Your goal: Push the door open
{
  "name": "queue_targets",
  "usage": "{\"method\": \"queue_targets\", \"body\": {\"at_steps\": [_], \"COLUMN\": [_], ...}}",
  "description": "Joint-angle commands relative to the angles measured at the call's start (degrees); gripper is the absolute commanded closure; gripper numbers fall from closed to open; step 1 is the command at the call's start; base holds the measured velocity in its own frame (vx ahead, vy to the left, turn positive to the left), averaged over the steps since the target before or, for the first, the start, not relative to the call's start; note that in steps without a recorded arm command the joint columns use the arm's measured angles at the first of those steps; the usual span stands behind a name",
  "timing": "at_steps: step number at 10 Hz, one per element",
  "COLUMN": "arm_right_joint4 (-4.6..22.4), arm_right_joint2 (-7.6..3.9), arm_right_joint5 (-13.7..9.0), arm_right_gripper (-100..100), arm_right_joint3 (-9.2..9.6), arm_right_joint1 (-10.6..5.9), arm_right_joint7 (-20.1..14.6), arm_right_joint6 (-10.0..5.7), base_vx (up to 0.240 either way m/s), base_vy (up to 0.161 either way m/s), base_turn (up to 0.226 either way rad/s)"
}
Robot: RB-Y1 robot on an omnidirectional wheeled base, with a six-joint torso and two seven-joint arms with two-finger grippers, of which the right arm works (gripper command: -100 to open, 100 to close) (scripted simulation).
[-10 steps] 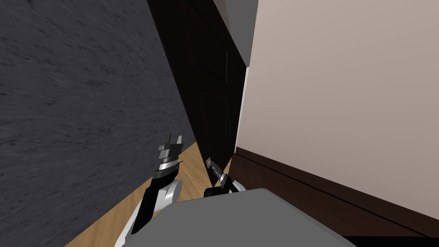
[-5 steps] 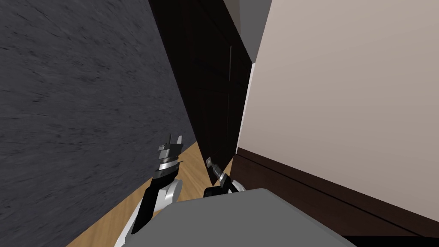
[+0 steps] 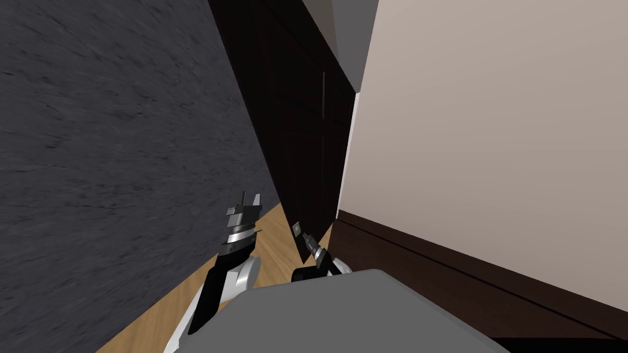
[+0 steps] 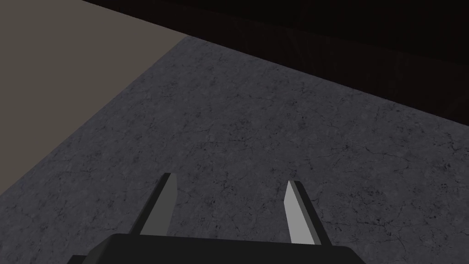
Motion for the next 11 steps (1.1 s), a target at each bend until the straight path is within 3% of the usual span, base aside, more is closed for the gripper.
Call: {"method": "queue_targets", "body": {"at_steps": [1,2,4,7,9,10,11], "arm_right_joint4": [-0.2,-0.4,0.0,0.3,0.6,0.6,0.6], "arm_right_joint2": [-0.59,-0.07,-0.88,-0.69,0.52,0.18,0.18], "arm_right_joint5": [-0.4,-0.6,-0.5,-0.5,-0.5,-0.5,-0.5], "arm_right_gripper": [-100,-100,-100,-100,-100,-100,100], "arm_right_joint3": [-0.69,-1.13,-1.29,-1.81,-2.27,-2.13,-2.13], "arm_right_joint1": [0.2,0.45,-0.02,-0.45,-0.83,-0.71,-0.71], "arm_right_joint7": [0.0,0.2,0.2,0.3,0.4,0.4,0.4], "arm_right_joint6": [-0.06,-0.16,0.11,0.44,0.73,0.55,0.55], "base_vx": [-0.213,-0.215,-0.017,0.142,0.201,0.075,-0.013], "base_vy": [-0.067,-0.07,0.021,0.142,0.16,0.069,-0.011], "base_turn": [-0.125,-0.099,0.016,0.016,0.032,-0.009,-0.002]}}
